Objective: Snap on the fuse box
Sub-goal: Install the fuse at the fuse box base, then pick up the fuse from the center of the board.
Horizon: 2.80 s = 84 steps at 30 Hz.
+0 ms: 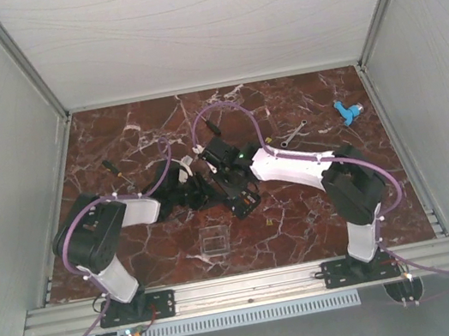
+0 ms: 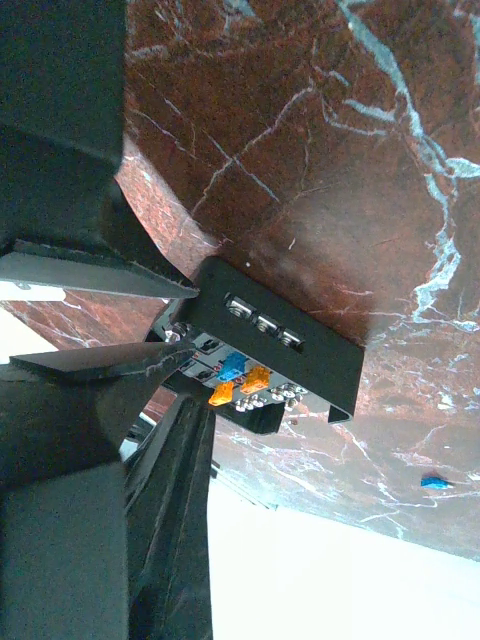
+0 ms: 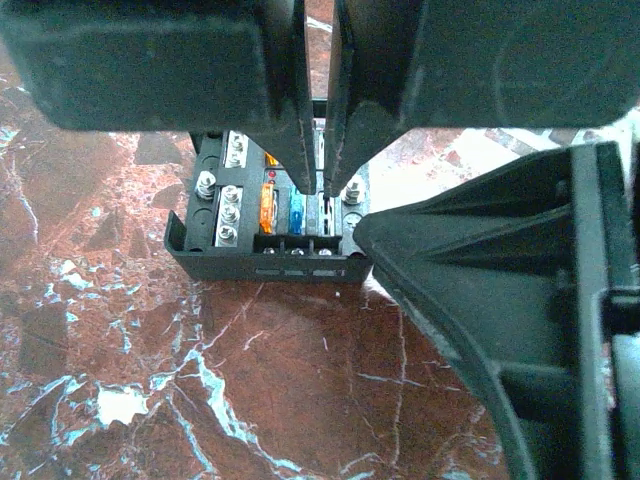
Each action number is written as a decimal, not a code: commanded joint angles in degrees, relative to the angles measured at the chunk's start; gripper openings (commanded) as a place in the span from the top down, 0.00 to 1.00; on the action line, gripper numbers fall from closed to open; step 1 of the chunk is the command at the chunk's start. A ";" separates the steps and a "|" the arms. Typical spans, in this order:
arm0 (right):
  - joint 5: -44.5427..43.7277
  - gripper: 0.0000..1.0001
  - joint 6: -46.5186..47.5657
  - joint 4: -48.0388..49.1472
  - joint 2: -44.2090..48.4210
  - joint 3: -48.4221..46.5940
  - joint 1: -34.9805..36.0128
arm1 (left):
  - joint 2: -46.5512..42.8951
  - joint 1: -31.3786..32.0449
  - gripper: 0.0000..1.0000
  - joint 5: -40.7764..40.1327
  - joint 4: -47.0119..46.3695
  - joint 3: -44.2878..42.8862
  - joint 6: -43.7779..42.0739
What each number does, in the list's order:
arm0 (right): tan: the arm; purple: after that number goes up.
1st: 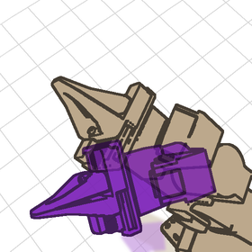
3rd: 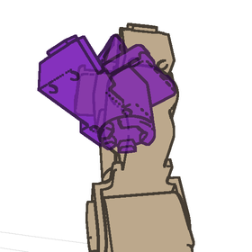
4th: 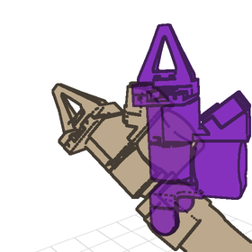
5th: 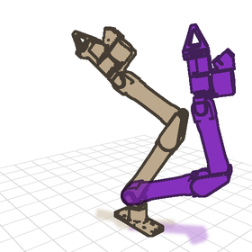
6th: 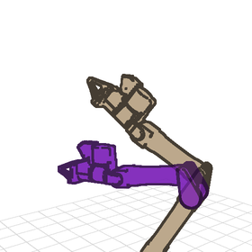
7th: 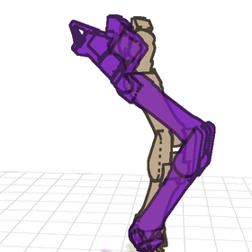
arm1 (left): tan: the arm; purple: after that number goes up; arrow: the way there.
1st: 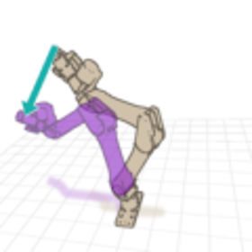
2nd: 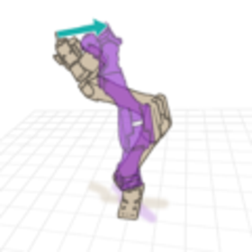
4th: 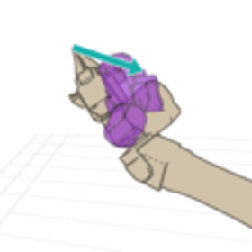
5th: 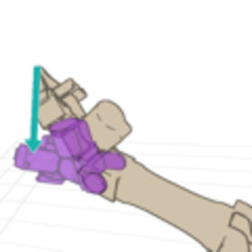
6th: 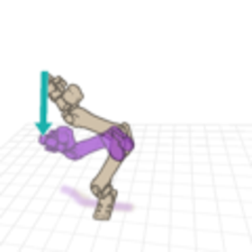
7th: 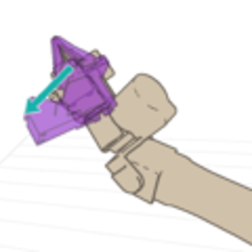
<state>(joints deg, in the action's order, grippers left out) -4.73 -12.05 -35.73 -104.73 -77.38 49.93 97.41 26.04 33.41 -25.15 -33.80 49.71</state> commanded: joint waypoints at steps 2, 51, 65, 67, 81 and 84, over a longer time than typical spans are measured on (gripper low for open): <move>-1.96 0.95 -1.56 1.48 -2.22 -0.41 -0.01 | -0.93 0.41 0.75 -0.49 -2.03 -0.87 -0.30; -0.31 0.60 -4.38 3.53 20.36 15.49 -17.64 | -20.50 -0.21 0.29 -10.95 17.54 -1.18 -6.58; -5.58 0.50 -8.52 12.05 20.98 24.47 -35.98 | -31.23 -7.09 0.00 -13.39 24.91 2.17 -11.27; -5.31 0.50 -7.72 13.19 19.31 24.08 -36.03 | -31.33 -7.15 0.00 -13.09 24.61 2.07 -11.39; -14.60 0.53 -10.97 13.86 8.08 19.92 -29.87 | -30.96 -7.14 0.00 -12.27 22.73 3.12 -10.60; -15.79 0.52 -11.70 13.92 6.63 19.54 -29.76 | -30.98 -7.14 0.01 -12.23 22.73 3.20 -10.69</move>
<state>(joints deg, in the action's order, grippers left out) -15.49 -21.23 -22.72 -96.25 -56.31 20.05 66.89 19.16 21.15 -0.51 -30.04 39.38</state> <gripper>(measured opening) 0.474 0.994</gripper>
